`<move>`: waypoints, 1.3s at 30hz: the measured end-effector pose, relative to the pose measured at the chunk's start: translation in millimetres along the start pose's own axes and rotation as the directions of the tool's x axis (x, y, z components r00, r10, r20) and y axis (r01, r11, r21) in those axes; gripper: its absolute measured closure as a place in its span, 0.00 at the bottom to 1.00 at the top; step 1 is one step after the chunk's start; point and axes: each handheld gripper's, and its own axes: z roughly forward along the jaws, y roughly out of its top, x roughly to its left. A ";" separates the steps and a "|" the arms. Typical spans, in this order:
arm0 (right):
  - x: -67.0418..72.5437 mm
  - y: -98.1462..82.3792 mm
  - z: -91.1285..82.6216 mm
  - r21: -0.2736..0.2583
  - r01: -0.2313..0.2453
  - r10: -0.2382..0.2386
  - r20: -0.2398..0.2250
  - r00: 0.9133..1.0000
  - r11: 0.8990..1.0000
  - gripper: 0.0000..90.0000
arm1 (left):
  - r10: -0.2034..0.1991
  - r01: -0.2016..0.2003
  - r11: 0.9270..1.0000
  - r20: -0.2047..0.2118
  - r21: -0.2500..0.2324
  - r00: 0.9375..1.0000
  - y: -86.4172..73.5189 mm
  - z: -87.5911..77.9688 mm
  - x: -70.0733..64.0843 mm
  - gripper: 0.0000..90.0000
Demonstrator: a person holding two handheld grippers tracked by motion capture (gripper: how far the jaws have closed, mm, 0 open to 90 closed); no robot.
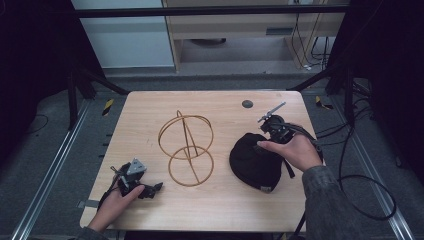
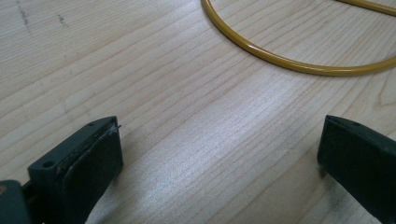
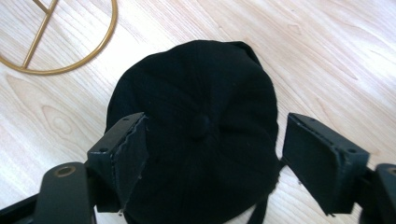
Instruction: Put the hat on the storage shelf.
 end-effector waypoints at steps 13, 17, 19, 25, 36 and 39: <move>-7.3 1.4 42.7 0.102 -0.036 0.039 -0.022 0.999 0.994 0.45 | 0.005 -0.005 1.000 0.001 0.003 1.000 0.2 -0.1 0.3 0.00; -8.1 0.9 46.1 0.109 -0.042 0.045 -0.025 0.999 0.993 0.53 | 0.005 -0.005 1.000 0.001 0.004 1.000 0.2 -0.1 0.3 0.00; -8.1 1.0 46.9 0.110 -0.038 0.041 -0.025 0.999 0.993 0.55 | 0.004 -0.004 1.000 0.001 0.003 1.000 0.2 -0.1 0.3 0.00; -6.1 -0.9 47.7 0.111 -0.034 0.039 -0.045 0.998 0.993 0.75 | 0.005 -0.005 1.000 0.001 0.003 1.000 0.1 -0.1 0.3 0.00; -8.4 -4.6 14.6 -0.011 -0.021 0.020 -0.056 0.998 1.000 0.85 | 0.006 -0.006 1.000 0.003 0.003 1.000 0.2 0.1 0.5 0.00; -9.1 -5.3 -0.9 -0.083 -0.032 0.027 -0.057 0.998 0.996 0.85 | 0.006 -0.006 1.000 0.002 0.003 1.000 0.2 0.0 0.4 0.00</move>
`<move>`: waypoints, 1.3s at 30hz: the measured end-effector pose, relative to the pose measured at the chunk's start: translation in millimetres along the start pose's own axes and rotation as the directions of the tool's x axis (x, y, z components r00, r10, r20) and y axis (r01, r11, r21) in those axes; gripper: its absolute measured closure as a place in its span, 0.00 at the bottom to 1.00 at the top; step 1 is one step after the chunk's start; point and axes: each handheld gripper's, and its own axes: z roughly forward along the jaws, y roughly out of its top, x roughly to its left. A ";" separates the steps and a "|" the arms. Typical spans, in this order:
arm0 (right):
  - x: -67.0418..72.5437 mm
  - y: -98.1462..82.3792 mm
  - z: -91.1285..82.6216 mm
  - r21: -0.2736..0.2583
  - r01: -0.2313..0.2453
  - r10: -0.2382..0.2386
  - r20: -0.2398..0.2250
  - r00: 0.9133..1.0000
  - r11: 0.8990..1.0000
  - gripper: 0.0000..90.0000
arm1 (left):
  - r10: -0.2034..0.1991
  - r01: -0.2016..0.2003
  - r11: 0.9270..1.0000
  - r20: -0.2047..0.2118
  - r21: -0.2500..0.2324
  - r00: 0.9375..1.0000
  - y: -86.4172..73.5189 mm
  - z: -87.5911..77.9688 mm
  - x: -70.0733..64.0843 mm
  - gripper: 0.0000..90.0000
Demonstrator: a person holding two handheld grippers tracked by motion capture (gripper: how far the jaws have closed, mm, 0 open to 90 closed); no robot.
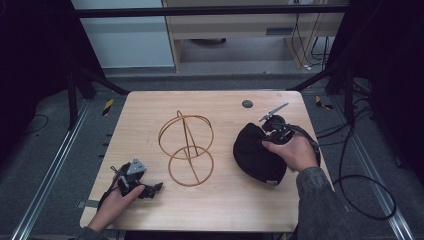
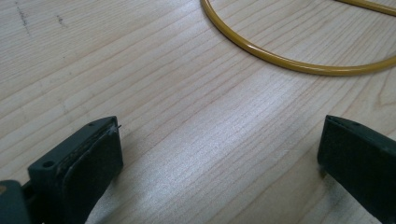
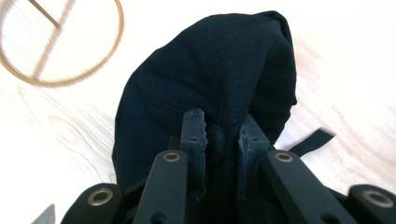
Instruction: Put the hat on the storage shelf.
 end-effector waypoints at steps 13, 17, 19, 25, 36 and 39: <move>16.5 -12.6 -52.3 -0.186 0.018 -0.015 0.019 1.000 0.982 0.85 | 0.000 0.000 1.000 0.001 -0.001 1.000 0.1 0.1 0.0 0.00; 20.5 -13.5 -59.7 -0.215 0.022 -0.017 0.024 1.000 0.976 0.86 | -0.001 0.001 1.000 0.001 -0.001 1.000 0.1 0.1 0.0 0.00; 22.2 -13.3 -62.7 -0.223 0.023 -0.018 0.025 1.000 0.975 0.85 | 0.000 0.000 1.000 0.001 -0.001 1.000 0.1 0.1 0.0 0.00; 22.6 -13.6 -71.2 -0.265 0.016 -0.010 0.024 1.000 0.964 0.85 | 0.000 0.000 1.000 0.001 -0.001 1.000 0.1 0.1 0.0 0.00; 19.8 -15.5 -89.2 -0.324 -0.004 0.014 0.029 0.999 0.946 0.86 | -0.001 0.001 1.000 0.001 -0.001 1.000 0.1 0.1 0.0 0.00; 20.4 -15.4 -95.0 -0.340 -0.006 0.018 0.031 0.999 0.940 0.86 | 0.000 0.000 1.000 0.000 -0.001 1.000 0.1 0.1 0.0 0.00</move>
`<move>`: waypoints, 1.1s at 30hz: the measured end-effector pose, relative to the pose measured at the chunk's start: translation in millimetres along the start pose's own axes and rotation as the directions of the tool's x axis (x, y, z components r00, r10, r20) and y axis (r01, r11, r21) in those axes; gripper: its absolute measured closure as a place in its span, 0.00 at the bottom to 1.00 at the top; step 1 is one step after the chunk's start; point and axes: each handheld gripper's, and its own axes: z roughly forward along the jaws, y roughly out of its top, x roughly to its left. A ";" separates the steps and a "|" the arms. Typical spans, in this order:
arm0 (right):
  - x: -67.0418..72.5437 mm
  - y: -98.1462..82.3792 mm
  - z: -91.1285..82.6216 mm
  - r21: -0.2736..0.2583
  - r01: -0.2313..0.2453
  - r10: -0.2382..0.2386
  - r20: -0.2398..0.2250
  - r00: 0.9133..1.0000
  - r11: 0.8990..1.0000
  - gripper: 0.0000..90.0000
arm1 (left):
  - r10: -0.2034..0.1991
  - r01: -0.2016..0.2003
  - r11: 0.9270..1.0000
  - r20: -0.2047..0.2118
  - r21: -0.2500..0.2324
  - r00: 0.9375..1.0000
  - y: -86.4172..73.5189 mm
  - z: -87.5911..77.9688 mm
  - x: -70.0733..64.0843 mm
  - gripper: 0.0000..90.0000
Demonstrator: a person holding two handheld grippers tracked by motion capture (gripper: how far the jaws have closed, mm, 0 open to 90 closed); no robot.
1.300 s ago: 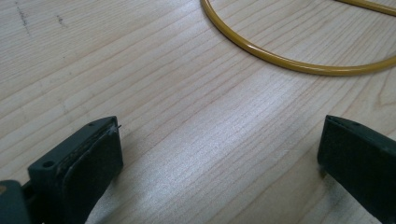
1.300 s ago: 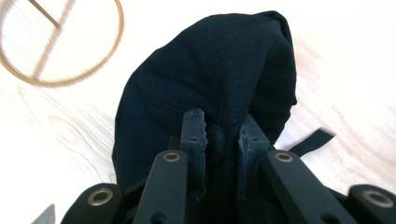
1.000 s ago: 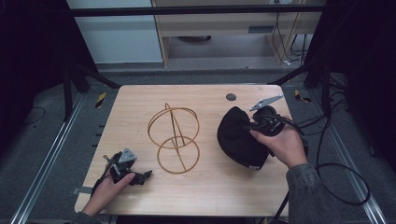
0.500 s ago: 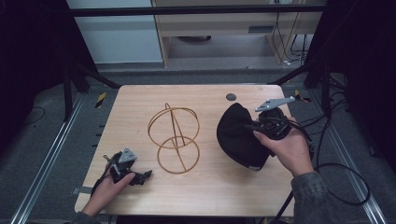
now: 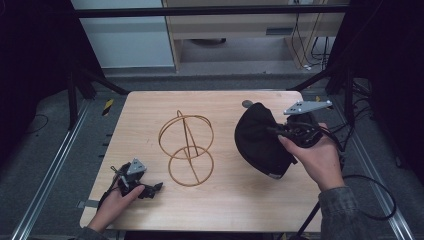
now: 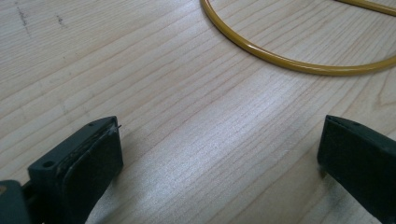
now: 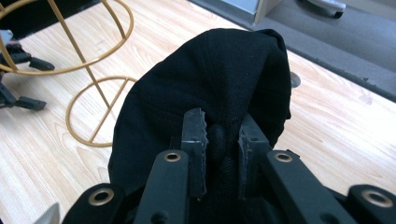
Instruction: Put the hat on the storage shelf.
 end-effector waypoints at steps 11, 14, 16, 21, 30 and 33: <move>4.0 6.1 -11.8 -0.023 0.017 -0.017 0.006 1.000 1.000 0.86 | 0.000 0.000 1.000 0.001 0.000 1.000 0.0 0.0 0.0 0.00; 5.0 8.6 -14.6 -0.028 0.020 -0.020 0.006 1.000 0.999 0.86 | 0.000 0.000 1.000 0.000 0.000 1.000 0.0 0.0 0.0 0.00; 6.0 10.3 -16.4 -0.029 0.022 -0.022 0.004 1.000 0.999 0.86 | -0.001 0.001 1.000 0.001 0.000 1.000 0.0 0.0 -0.1 0.00; 8.0 14.0 -17.3 -0.031 0.033 -0.033 0.003 0.999 0.999 0.86 | -0.001 0.001 1.000 0.001 0.000 1.000 0.0 0.0 -0.1 0.00; 10.7 20.8 -22.0 -0.052 0.040 -0.039 0.005 0.999 0.998 0.86 | 0.000 0.000 1.000 0.000 0.000 1.000 0.0 0.0 -0.1 0.00; 12.4 23.9 -24.2 -0.059 0.042 -0.042 0.005 0.999 0.997 0.86 | -0.001 0.001 1.000 0.001 0.000 1.000 0.0 0.0 -0.1 0.00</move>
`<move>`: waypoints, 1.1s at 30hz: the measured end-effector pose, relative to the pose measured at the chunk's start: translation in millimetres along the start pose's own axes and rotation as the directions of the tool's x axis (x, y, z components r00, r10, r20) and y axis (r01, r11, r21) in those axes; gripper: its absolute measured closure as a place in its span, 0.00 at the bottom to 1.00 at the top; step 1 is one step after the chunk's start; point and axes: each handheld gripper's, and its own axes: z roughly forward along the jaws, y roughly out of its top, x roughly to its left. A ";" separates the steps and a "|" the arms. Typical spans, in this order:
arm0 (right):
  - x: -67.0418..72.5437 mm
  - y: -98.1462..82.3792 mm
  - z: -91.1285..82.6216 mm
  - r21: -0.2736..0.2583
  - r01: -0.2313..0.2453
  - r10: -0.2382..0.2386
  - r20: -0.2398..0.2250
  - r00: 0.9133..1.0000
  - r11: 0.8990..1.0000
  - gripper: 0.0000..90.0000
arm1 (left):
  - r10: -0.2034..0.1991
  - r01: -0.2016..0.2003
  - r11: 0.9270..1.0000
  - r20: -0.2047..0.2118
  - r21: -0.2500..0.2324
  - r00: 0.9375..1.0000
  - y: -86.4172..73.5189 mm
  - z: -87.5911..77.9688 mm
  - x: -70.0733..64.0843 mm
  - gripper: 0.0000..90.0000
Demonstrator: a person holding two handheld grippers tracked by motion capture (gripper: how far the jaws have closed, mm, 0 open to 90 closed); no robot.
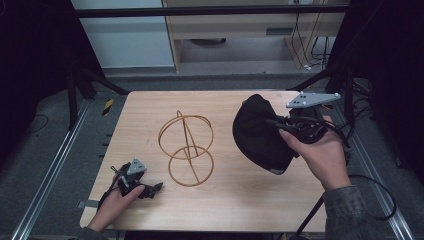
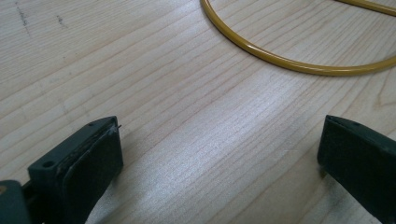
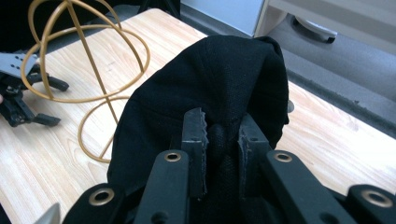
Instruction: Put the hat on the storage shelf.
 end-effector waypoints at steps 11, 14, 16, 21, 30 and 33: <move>7.1 11.3 -2.9 -0.023 0.023 -0.023 -0.002 1.000 0.999 0.86 | 0.000 0.000 1.000 -0.001 -0.003 1.000 0.0 0.2 0.0 0.00; 7.7 10.7 -1.9 -0.022 0.023 -0.023 -0.004 1.000 1.000 0.86 | 0.000 0.000 1.000 -0.001 -0.003 1.000 0.0 0.2 0.0 0.00; 8.1 11.8 -3.3 -0.029 0.021 -0.021 -0.007 1.000 0.999 0.86 | 0.000 0.000 1.000 -0.002 -0.003 1.000 0.0 0.1 0.0 0.00; 15.9 21.8 -7.6 -0.061 0.026 -0.027 -0.026 0.999 0.998 0.86 | -0.001 0.001 1.000 -0.001 -0.003 1.000 0.0 0.2 0.0 0.00; 26.2 36.1 -6.7 -0.077 0.058 -0.060 -0.031 0.998 0.995 0.86 | 0.000 0.000 1.000 -0.001 -0.002 1.000 0.0 0.2 0.0 0.00; 27.2 40.4 -6.1 -0.084 0.058 -0.061 -0.029 0.998 0.995 0.86 | 0.000 0.000 1.000 -0.001 -0.002 1.000 0.0 0.2 0.0 0.00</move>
